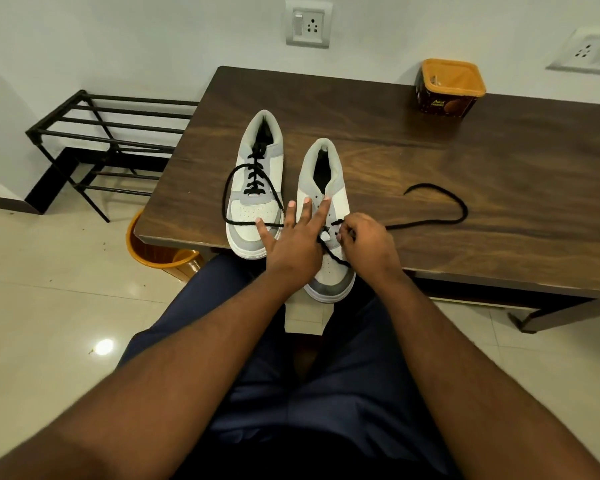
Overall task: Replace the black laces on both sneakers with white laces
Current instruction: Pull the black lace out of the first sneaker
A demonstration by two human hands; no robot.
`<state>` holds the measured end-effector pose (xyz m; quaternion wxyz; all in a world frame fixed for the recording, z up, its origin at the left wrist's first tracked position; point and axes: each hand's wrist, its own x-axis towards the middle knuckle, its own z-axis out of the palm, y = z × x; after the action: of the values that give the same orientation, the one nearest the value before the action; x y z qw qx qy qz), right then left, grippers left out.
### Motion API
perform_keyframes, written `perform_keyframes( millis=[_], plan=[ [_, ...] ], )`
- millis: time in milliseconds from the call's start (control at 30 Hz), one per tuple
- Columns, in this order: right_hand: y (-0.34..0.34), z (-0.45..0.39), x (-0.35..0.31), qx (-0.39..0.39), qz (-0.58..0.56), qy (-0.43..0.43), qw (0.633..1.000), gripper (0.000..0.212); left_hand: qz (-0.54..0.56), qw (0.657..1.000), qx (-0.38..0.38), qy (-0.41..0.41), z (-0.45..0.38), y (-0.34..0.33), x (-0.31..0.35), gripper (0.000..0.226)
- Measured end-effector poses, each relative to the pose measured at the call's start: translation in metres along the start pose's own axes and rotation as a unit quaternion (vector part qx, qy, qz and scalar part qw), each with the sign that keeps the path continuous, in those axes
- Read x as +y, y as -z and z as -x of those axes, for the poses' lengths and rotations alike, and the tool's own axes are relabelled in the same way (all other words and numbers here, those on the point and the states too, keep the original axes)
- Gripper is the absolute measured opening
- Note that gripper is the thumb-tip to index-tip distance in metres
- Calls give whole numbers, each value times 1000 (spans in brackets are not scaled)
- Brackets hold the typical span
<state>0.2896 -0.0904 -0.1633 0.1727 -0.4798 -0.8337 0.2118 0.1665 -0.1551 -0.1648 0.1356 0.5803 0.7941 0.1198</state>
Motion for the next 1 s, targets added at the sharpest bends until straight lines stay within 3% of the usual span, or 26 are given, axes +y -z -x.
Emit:
perform_keyframes(
  millis=[100, 200, 333, 500, 533, 567, 633, 733, 800, 900, 1000],
  plan=[
    [-2, 1, 1, -2, -69, -43, 997, 15, -4, 1000, 26, -7, 5, -8, -6, 76],
    [0, 0, 8, -4, -248, -131, 960, 18, -30, 999, 31, -18, 5, -8, -15, 81],
    [7, 0, 9, 11, -494, -260, 830, 23, -40, 999, 28, -23, 5, -5, -16, 82],
    [9, 4, 10, 79, -655, -334, 673, 17, -56, 997, 40, -19, 5, -4, -16, 83],
    [8, 5, 10, 94, -666, -338, 658, 16, -63, 997, 41, -18, 5, -3, -15, 83],
    [5, 6, 10, 106, -667, -333, 659, 15, -72, 996, 42, -17, 4, -3, -15, 83],
    [0, 9, 8, 127, -626, -294, 711, 10, -89, 995, 47, -16, 2, -1, -14, 81],
    [-4, 11, 13, 146, -420, -168, 880, 19, -100, 994, 43, -20, -3, 2, -13, 79],
    [-4, 10, 18, 126, -275, -75, 950, 26, -90, 995, 27, -24, -7, 5, -14, 79],
    [-5, 9, 17, 74, -119, -18, 990, 20, -83, 996, 2, -29, -12, 9, -14, 81],
    [-4, 8, 14, 53, -61, -28, 996, 13, -60, 997, 12, -38, -14, 10, -15, 81]
  ],
)
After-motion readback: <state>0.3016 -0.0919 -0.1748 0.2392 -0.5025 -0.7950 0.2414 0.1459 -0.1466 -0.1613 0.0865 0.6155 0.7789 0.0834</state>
